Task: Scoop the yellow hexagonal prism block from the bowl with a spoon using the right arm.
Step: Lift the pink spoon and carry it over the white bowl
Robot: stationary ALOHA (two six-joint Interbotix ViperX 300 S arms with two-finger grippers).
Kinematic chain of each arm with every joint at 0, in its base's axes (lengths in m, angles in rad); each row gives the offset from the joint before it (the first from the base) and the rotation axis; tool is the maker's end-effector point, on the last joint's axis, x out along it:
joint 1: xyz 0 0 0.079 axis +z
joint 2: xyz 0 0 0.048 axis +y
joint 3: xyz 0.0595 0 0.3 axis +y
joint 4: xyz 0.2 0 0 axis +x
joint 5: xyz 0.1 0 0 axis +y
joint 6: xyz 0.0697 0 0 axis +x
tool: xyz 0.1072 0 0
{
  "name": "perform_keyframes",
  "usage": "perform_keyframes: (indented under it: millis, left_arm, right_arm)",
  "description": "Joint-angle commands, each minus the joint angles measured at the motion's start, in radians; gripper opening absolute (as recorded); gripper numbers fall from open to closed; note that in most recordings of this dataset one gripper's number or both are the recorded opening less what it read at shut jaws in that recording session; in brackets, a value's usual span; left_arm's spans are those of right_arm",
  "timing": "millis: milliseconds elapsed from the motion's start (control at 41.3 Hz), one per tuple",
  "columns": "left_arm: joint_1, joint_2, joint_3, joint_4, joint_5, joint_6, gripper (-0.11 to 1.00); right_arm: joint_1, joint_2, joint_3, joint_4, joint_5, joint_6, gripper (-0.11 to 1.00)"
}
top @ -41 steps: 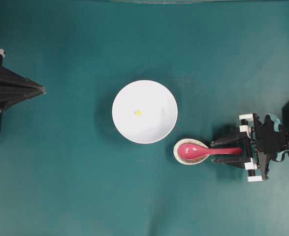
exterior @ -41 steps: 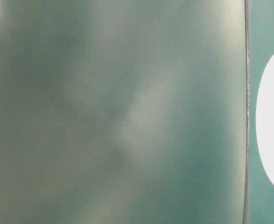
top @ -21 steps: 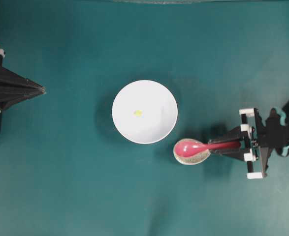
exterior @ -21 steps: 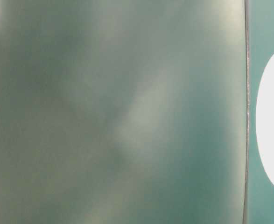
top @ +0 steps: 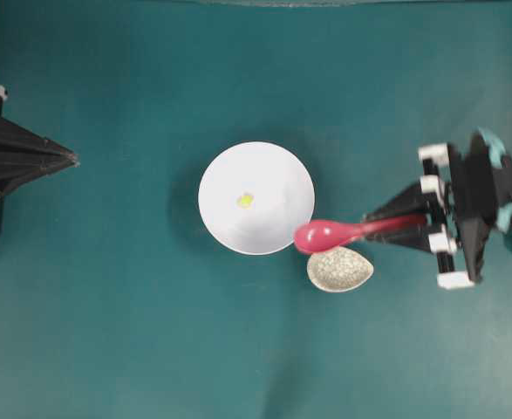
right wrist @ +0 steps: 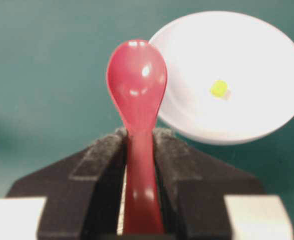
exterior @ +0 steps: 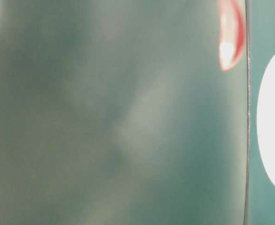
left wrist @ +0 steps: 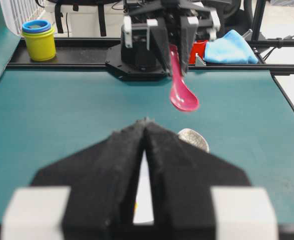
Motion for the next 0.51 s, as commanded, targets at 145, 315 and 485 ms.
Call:
perform_keyframes:
  millis: [145, 315, 485]
  left_arm:
    - [0.0, 0.006, -0.031, 0.003, -0.005, 0.0, 0.06]
    - [0.0, 0.006, -0.032, 0.003, -0.008, 0.002, 0.06]
    - [0.0, 0.006, -0.031, 0.003, -0.003, 0.0, 0.06]
  right_arm:
    - [-0.167, -0.008, -0.15, -0.006, 0.268, 0.0, 0.24]
    - [-0.224, 0.035, -0.238, -0.006, 0.373, 0.009, 0.24]
    - [-0.253, 0.1, -0.314, -0.006, 0.468, 0.052, 0.24]
